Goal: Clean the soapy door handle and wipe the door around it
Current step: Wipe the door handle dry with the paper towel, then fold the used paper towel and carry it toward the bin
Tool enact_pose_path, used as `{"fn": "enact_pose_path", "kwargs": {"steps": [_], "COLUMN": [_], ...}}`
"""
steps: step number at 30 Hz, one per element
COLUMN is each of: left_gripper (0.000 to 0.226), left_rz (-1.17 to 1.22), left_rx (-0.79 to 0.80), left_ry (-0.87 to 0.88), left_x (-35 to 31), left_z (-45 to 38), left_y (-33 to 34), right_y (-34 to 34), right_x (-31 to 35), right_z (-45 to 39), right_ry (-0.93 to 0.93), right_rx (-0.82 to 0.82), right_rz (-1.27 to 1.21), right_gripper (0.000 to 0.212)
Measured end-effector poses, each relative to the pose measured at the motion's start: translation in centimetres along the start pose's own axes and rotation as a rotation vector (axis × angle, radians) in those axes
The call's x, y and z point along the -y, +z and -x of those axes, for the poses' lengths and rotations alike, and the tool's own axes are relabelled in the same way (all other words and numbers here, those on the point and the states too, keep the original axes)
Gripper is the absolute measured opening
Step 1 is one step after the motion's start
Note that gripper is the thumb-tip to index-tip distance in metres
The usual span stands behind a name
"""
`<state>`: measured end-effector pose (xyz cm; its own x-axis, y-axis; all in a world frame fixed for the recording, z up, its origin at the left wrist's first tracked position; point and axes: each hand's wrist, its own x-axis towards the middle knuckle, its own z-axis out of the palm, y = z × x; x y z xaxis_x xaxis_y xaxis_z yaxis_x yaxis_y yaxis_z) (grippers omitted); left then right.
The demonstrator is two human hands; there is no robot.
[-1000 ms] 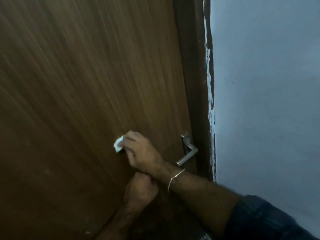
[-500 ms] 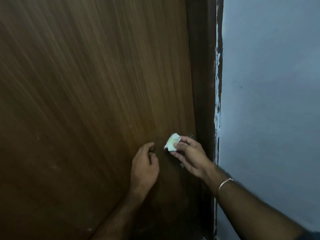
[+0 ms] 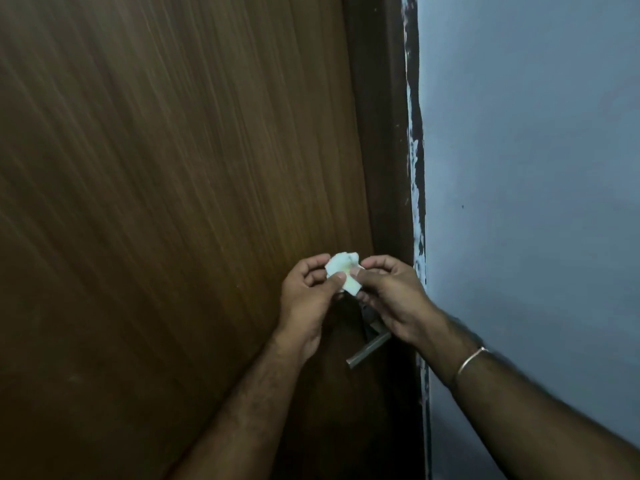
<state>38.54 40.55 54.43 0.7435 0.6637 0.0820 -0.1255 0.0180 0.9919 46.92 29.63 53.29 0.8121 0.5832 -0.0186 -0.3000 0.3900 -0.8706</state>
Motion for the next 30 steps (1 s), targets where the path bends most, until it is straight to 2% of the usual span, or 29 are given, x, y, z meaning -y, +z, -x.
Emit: {"fn": "enact_pose_path", "kwargs": {"steps": [4, 6, 8, 11, 13, 15, 17, 22, 24, 26, 30], "left_gripper": [0.038, 0.032, 0.023, 0.015, 0.019, 0.028, 0.028, 0.018, 0.016, 0.016, 0.019], "left_rz": [-0.025, -0.253, -0.402, -0.295, -0.218, -0.159, -0.115, 0.153, 0.227, 0.275, 0.318], "left_rx": [-0.095, -0.139, -0.111, 0.1, 0.163, 0.184, 0.179, 0.214, 0.248, 0.252, 0.269], "left_ry": [0.156, 0.31, 0.415, 0.339, 0.268, 0.194, 0.133, -0.027, -0.066, -0.087, -0.055], "left_x": [0.1, 0.3, 0.3, -0.5, -1.1, -1.6, -1.9, -1.9, -1.7, -1.5, -0.6], "left_z": [-0.3, -0.2, 0.0, 0.5, 0.6, 0.5, 0.6, 1.3, 1.4, 1.7, 2.6], "left_y": [1.1, 0.9, 0.5, 0.2, -0.5, -1.3, -2.2, -4.2, -4.7, -4.9, -4.0], "right_y": [-0.9, -1.0, -0.7, -0.2, 0.2, 0.6, 1.5, 3.1, 3.5, 3.7, 2.8], "right_x": [0.4, 0.3, 0.4, 0.7, 1.0, 1.0, 0.8, -1.0, -1.7, -2.0, -2.2], "right_z": [-0.4, -0.3, 0.0, 0.7, 1.2, 1.7, 2.4, 4.8, 5.8, 6.6, 8.1], "right_ry": [-0.014, -0.031, -0.065, -0.09, -0.089, -0.09, -0.099, -0.249, -0.293, -0.307, -0.253], "right_rx": [-0.027, -0.025, -0.024, 0.009, 0.033, 0.067, 0.074, -0.09, -0.127, -0.199, -0.24], "right_rz": [-0.018, -0.039, -0.024, -0.001, 0.008, 0.02, 0.037, 0.435, 0.51, 0.461, 0.086], "right_gripper": [0.015, 0.014, 0.013, 0.017, 0.024, 0.03, 0.032, 0.035, 0.032, 0.023, 0.013]}}
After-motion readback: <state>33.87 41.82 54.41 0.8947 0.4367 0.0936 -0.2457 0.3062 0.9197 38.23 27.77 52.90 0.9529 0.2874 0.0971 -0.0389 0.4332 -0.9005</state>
